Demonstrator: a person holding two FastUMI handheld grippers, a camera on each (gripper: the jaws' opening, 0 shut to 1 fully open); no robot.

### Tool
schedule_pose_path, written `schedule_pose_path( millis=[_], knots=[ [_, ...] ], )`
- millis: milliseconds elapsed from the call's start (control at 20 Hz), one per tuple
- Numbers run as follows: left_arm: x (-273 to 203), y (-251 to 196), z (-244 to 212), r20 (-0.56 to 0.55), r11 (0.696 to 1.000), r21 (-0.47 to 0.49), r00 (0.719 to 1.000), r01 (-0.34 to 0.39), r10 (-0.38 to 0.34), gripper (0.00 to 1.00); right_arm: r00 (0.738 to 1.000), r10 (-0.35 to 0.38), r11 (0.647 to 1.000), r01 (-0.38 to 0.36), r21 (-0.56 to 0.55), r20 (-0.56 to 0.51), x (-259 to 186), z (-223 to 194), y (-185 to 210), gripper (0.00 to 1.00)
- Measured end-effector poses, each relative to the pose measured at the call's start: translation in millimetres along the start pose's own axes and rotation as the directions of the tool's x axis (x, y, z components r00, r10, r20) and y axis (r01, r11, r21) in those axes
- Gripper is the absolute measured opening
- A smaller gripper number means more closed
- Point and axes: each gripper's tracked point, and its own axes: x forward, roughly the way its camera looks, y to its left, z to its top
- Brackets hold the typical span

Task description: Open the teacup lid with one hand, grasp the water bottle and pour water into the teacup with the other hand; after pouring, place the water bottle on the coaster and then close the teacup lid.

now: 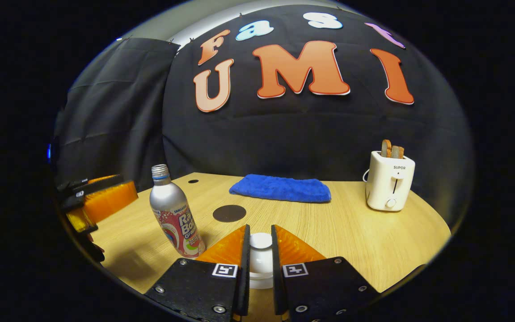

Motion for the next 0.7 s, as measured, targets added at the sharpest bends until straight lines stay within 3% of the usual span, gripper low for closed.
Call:
schedule_pose_path(
  millis=[300, 700],
  knots=[
    [16, -13, -38, -0.080, 1.000, -0.003, 0.996, 0.028, -0.028, 0.97, 0.997, -0.031, 0.999, 0.030, 0.019, 0.065, -21, 25, -22, 0.22],
    [38, -20, -70, -0.173, 0.999, -0.023, 0.984, 0.046, -0.049, 0.94, 0.996, -0.052, 0.998, 0.054, -0.019, 0.076, -42, 24, -45, 0.22]
  ],
)
